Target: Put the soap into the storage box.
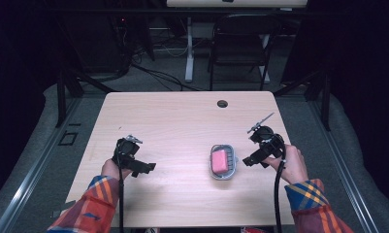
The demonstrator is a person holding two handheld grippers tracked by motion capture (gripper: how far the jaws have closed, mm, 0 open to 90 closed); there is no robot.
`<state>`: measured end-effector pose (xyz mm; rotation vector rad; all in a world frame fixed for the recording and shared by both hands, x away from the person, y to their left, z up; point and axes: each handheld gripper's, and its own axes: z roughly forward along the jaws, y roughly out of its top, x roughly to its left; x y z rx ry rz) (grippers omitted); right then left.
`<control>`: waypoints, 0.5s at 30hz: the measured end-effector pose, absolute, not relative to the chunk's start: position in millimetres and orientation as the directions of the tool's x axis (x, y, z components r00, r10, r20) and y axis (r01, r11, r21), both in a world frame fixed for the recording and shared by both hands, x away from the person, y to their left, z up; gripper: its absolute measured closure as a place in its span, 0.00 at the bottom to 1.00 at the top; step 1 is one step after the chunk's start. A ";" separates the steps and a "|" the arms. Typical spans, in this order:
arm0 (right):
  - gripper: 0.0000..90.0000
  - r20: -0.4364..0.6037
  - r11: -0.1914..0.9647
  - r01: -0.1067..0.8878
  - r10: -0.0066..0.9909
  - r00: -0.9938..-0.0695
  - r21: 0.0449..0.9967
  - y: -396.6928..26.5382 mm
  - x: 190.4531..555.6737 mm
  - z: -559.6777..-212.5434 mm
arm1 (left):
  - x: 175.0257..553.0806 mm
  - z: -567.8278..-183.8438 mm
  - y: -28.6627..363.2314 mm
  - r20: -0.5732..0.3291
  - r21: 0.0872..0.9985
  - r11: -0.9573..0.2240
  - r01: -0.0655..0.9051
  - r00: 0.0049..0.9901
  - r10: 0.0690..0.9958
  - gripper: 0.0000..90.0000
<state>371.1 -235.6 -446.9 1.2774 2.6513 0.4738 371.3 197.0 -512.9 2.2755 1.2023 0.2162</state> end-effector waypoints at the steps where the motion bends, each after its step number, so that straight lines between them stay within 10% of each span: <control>1: 0.06 -0.008 0.579 0.733 0.787 -0.617 0.356 -237.9 369.8 -447.7 | 371.3 -512.9 197.0 -0.111 0.539 -0.447 0.713 0.587 0.802 0.00; 15: 0.00 -0.039 0.536 0.766 0.827 -0.561 0.354 -281.7 352.7 -469.8 | 371.1 -513.6 196.3 -0.108 0.537 -0.451 0.713 0.589 0.801 0.00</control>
